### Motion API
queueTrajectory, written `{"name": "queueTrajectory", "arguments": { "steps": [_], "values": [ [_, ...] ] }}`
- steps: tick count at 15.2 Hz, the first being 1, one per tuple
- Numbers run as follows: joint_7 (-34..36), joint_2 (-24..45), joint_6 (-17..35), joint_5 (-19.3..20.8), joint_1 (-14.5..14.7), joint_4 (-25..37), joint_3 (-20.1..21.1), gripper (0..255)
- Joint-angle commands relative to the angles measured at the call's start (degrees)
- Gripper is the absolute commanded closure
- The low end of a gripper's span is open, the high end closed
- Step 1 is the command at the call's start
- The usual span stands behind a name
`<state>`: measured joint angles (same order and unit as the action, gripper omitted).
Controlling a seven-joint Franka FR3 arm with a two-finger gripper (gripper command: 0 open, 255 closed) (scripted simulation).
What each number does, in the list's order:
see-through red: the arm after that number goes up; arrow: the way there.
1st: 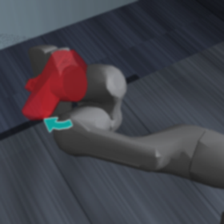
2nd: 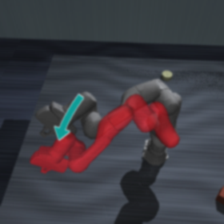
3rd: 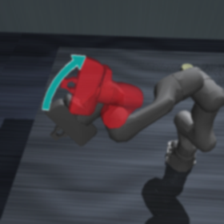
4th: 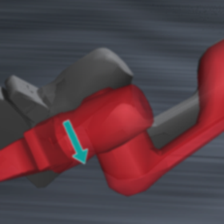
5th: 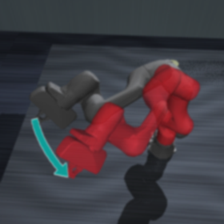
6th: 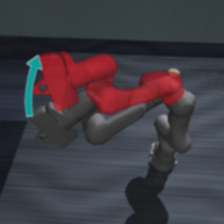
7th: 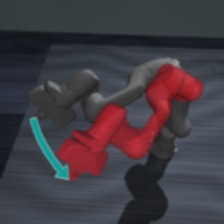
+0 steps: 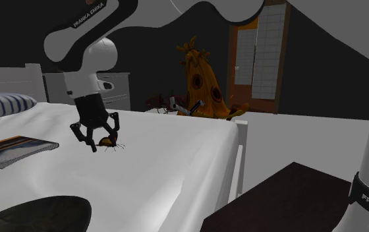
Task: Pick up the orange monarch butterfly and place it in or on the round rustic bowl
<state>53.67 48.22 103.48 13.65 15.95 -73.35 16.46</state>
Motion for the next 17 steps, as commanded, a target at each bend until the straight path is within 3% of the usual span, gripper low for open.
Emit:
{"name": "queueTrajectory", "arguments": {
  "steps": [1, 17],
  "values": [
    [0.0, -0.9, -0.8, -0.2, -0.1, -0.1, 0.1, 255],
    [-0.8, -5.6, -9.7, -1.3, -0.1, 4.2, 0.9, 255]
  ]
}}
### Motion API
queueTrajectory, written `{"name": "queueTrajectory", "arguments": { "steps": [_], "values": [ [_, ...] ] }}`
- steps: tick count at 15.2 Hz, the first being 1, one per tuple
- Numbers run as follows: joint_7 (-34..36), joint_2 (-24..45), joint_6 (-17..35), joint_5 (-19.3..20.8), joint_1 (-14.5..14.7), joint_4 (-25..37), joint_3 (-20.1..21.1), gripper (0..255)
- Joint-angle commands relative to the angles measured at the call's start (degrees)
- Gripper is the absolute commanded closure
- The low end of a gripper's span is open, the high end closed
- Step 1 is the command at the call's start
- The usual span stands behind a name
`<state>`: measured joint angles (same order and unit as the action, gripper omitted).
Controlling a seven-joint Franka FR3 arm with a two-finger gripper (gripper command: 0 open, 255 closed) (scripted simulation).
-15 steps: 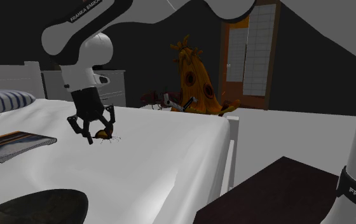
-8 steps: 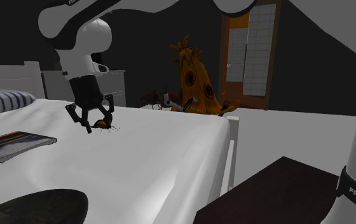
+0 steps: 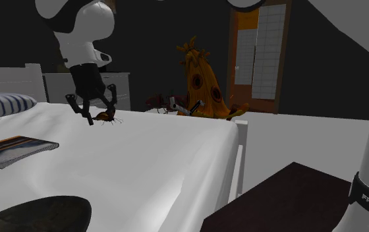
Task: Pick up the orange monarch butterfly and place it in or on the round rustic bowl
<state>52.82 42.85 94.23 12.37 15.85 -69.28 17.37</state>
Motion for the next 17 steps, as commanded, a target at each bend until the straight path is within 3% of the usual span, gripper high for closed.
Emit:
{"name": "queueTrajectory", "arguments": {
  "steps": [1, 8, 17],
  "values": [
    [1.0, -1.7, 0.6, -0.4, 0.3, -2.3, 0.4, 255],
    [8.1, -9.0, 5.7, -2.4, 3.3, -15.1, 3.3, 255],
    [17.5, -14.1, 9.6, -4.9, 8.7, -24.0, 7.0, 255]
  ]
}}
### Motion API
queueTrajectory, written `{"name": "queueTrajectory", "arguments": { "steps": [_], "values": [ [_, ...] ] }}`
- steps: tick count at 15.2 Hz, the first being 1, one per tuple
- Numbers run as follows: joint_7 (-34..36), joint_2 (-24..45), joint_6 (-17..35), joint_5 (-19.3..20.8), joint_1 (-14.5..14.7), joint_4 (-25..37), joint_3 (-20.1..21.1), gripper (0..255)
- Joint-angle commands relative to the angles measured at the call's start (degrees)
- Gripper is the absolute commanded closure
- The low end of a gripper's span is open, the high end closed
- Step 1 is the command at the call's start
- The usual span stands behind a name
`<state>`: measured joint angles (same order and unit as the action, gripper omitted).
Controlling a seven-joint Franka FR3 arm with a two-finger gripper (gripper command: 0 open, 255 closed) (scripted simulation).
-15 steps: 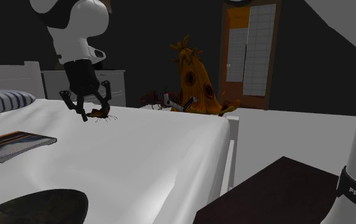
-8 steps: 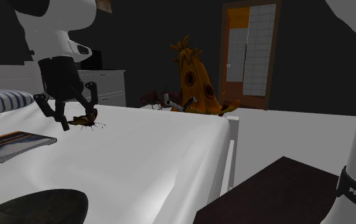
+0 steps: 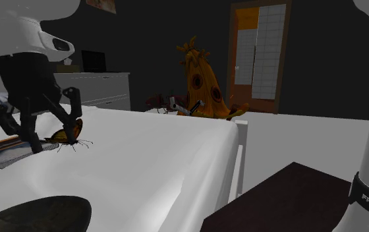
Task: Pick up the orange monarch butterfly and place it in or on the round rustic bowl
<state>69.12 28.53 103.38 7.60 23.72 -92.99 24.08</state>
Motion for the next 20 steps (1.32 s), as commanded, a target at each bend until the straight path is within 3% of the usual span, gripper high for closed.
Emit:
{"name": "queueTrajectory", "arguments": {
  "steps": [1, 9, 20],
  "values": [
    [2.2, -0.1, 0.8, -0.3, 1.5, -0.9, 0.7, 255],
    [11.4, -0.8, 2.6, -1.7, 7.9, -2.9, 4.0, 255],
    [12.0, 3.5, 9.1, 0.2, 8.7, -5.4, 2.8, 255]
  ]
}}
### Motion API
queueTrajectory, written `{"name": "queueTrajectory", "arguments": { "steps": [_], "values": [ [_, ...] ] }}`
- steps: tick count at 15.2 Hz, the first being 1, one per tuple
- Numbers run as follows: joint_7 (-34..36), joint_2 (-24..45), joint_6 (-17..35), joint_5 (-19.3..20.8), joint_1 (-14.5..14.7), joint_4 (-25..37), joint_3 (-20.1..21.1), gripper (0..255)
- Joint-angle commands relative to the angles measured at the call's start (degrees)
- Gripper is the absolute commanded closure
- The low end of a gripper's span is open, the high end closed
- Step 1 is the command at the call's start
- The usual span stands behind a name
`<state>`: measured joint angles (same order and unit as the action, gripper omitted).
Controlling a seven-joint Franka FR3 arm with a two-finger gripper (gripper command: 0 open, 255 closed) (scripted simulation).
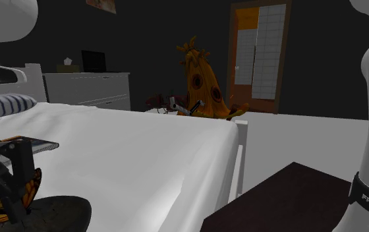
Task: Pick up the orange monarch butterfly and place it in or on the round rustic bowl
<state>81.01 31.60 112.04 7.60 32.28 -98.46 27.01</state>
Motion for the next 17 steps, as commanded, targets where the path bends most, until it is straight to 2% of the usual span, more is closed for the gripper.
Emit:
{"name": "queueTrajectory", "arguments": {
  "steps": [1, 11, 12, 17],
  "values": [
    [0.1, 0.9, 1.0, 0.4, 0.2, -0.1, -0.2, 255],
    [0.2, 1.6, 1.9, 0.7, 0.3, -0.3, -0.4, 255],
    [0.2, 1.6, 1.9, 0.7, 0.3, -0.3, -0.4, 0],
    [0.2, 1.6, 1.9, 0.7, 0.3, -0.3, -0.4, 0]
  ]
}}
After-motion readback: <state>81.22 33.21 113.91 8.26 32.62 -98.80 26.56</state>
